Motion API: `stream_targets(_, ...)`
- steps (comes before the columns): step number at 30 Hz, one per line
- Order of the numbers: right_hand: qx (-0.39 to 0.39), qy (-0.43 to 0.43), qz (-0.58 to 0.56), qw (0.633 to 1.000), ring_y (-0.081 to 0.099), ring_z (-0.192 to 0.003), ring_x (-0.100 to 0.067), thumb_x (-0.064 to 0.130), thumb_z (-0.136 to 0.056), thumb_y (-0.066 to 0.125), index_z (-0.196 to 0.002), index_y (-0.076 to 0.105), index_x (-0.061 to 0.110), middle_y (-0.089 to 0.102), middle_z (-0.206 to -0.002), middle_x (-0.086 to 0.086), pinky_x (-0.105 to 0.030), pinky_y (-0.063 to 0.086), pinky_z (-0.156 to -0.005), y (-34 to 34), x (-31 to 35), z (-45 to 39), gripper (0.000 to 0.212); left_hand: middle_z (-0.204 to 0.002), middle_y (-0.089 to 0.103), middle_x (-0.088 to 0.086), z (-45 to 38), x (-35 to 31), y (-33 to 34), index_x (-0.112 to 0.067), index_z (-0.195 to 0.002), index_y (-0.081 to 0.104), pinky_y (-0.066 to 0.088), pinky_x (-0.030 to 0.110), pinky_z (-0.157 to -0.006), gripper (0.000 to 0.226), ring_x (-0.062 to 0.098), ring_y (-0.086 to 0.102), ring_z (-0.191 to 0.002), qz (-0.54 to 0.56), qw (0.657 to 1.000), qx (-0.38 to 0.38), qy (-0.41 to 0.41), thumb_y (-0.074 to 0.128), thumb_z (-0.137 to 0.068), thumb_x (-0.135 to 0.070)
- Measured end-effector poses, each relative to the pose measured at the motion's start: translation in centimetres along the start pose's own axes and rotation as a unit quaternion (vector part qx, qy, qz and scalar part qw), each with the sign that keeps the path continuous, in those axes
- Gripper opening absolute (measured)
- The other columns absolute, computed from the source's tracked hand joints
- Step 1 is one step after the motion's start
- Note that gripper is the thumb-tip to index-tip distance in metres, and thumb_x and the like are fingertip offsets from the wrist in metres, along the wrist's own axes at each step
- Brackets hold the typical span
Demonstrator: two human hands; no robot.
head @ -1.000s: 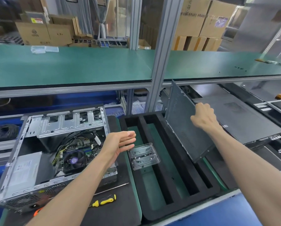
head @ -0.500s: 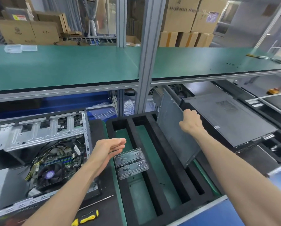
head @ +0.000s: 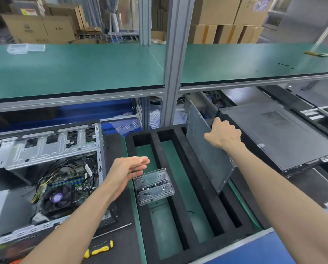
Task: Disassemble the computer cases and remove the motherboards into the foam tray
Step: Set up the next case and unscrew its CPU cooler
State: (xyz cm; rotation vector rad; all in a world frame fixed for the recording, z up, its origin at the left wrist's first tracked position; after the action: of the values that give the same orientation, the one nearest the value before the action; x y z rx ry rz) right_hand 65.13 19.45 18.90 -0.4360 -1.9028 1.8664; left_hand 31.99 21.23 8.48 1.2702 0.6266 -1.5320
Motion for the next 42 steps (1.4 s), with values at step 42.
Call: stream_targets(42,0.072,-0.506,0.226,0.829,0.045,-0.125,-0.026,0.042,-0.092,0.061,-0.118,0.068,0.024,0.057,-0.126,-0.005,-0.052,0.018,-0.111,15.0,36.9,21.2,0.033,-0.117,0.051,-0.017,12.5,-1.5,-29.4,-0.039,-0.098,0.069,0.023,0.037,-0.109,0.019,0.014,0.039,-0.116,-0.731,0.651,-0.195,0.062,0.061,-0.089,-0.024)
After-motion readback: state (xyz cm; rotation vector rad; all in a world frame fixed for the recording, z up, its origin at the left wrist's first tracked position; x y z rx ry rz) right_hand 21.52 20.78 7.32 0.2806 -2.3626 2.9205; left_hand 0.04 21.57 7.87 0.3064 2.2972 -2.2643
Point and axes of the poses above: each hand's wrist, its own z-axis away from the middle knuckle, its own y-axis out of the palm, x = y × z, the point moved 7 cm from there along -z, towards the middle knuckle
